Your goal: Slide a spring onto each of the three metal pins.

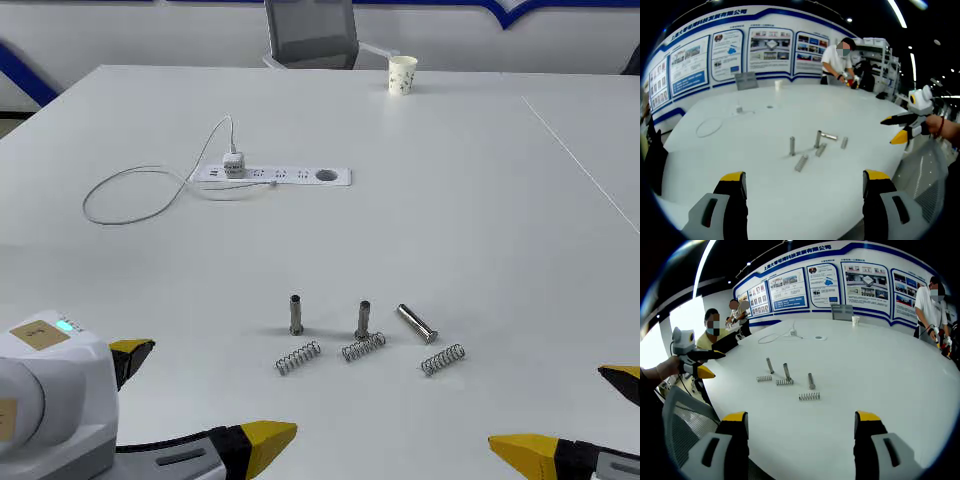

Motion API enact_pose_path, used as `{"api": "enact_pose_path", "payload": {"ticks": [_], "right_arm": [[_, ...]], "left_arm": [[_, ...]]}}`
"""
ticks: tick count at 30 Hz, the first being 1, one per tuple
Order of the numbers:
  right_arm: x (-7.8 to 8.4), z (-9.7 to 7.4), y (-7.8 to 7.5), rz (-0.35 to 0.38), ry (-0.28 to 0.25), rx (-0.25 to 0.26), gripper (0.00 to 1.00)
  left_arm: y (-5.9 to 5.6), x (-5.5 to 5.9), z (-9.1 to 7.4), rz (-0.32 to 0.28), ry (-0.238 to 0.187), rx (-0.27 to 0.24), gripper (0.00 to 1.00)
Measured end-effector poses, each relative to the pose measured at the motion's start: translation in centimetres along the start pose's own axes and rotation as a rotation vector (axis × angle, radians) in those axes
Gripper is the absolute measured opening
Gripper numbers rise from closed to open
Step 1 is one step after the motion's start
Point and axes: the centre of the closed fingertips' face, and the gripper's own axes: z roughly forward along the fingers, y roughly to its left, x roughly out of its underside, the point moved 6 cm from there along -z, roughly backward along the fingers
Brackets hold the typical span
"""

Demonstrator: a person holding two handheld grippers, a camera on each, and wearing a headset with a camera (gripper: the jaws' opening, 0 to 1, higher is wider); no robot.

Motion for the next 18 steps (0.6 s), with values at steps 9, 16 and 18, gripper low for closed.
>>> {"api": "enact_pose_path", "payload": {"ticks": [9,16,18], "right_arm": [[-0.01,0.19,0.27,-0.009,0.008,-0.011,0.89],[0.04,0.12,0.47,-0.003,0.007,-0.006,0.89],[0.08,0.10,0.52,-0.004,0.007,-0.005,0.89]], "left_arm": [[-0.21,-0.05,0.01,0.006,0.006,0.011,0.97],[-0.48,-0.02,0.13,0.006,0.011,0.021,0.96],[-0.52,-0.09,0.16,0.007,0.009,0.021,0.96]]}}
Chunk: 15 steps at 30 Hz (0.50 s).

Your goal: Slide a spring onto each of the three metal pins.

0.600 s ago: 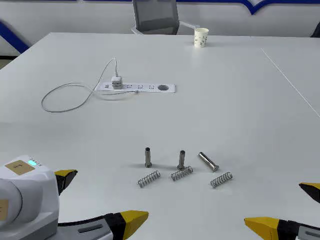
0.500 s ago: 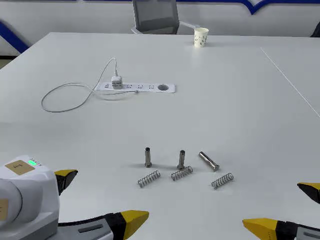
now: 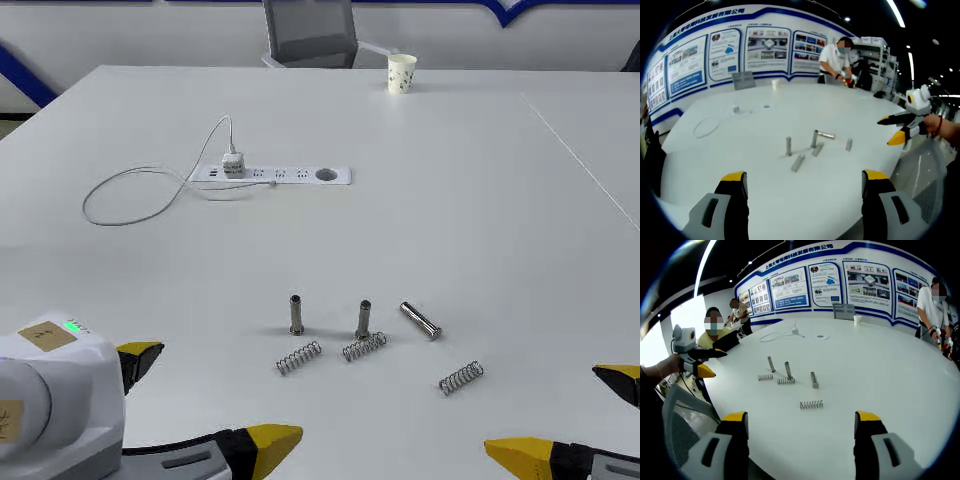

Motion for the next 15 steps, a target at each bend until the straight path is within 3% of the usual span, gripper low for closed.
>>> {"api": "enact_pose_path", "payload": {"ticks": [15], "right_arm": [[0.13,0.00,0.14,0.010,0.003,-0.001,0.87]], "left_arm": [[0.19,-0.05,-0.18,0.005,0.002,-0.008,0.97]]}}
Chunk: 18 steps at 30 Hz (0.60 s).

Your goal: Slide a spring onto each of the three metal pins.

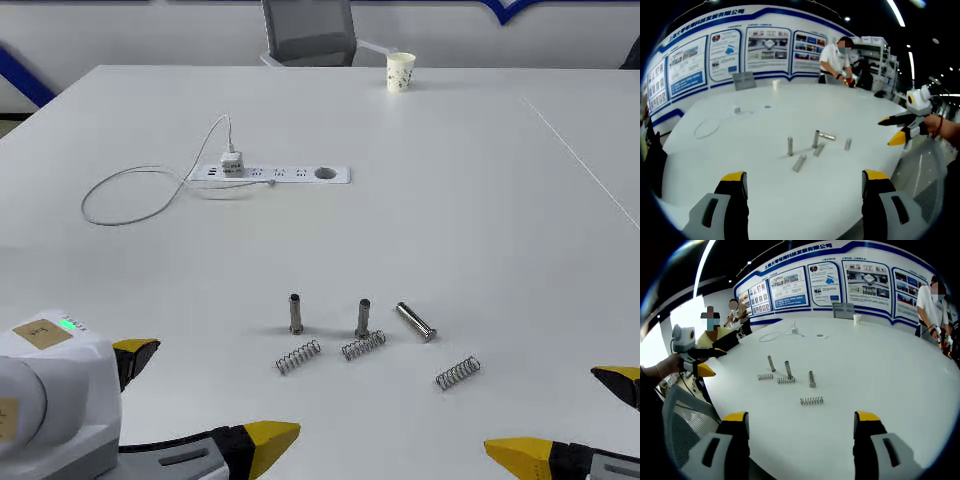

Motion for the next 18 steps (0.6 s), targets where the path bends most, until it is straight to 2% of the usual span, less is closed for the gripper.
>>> {"api": "enact_pose_path", "payload": {"ticks": [18], "right_arm": [[0.07,0.17,-0.43,0.013,0.008,0.008,0.84]], "left_arm": [[-0.04,-0.01,0.17,0.009,0.006,0.003,0.96]]}}
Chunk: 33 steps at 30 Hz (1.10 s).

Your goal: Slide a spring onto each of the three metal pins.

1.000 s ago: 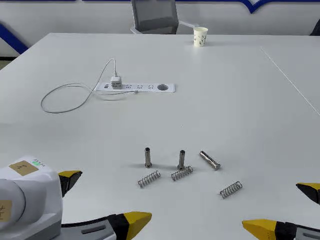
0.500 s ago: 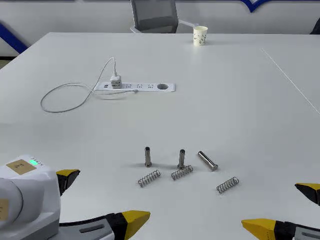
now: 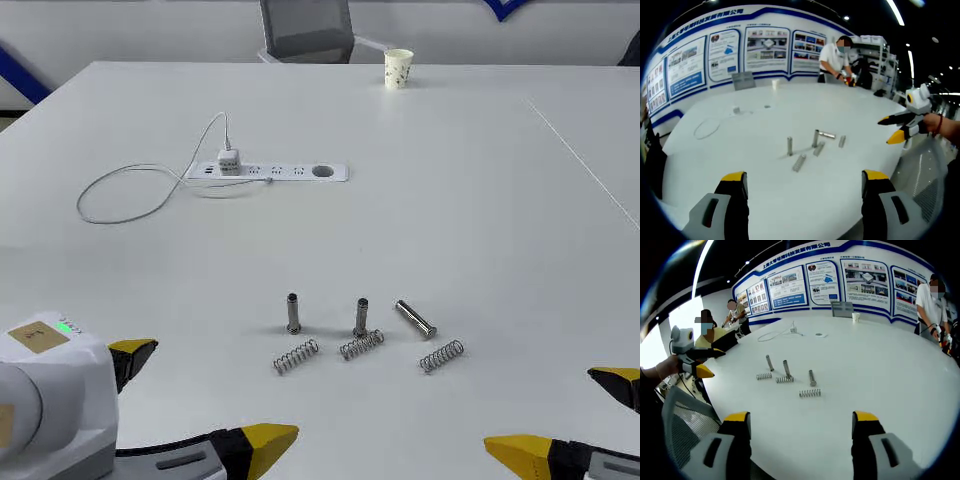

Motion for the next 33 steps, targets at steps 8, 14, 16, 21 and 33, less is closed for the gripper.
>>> {"api": "enact_pose_path", "payload": {"ticks": [8,14,16,21,33], "right_arm": [[-0.7,0.8,-0.6,-0.005,0.006,0.007,0.78],[-1.7,2.0,-1.0,-0.022,0.020,-0.005,0.75],[-1.9,2.3,-1.0,-0.027,0.022,-0.011,0.74],[-2.4,3.4,-1.2,-0.045,0.033,-0.027,0.73],[-3.5,5.9,-1.8,-0.047,0.054,-0.045,0.65]], "left_arm": [[-0.1,-0.1,0.2,0.008,0.001,0.003,0.95],[-0.2,-0.1,0.4,0.010,0.003,0.004,0.94],[-0.3,-0.1,0.5,0.011,0.004,0.006,0.94],[-0.4,-0.1,0.7,0.011,0.004,0.010,0.94],[-0.6,0.3,0.9,0.006,0.014,0.018,0.93]]}}
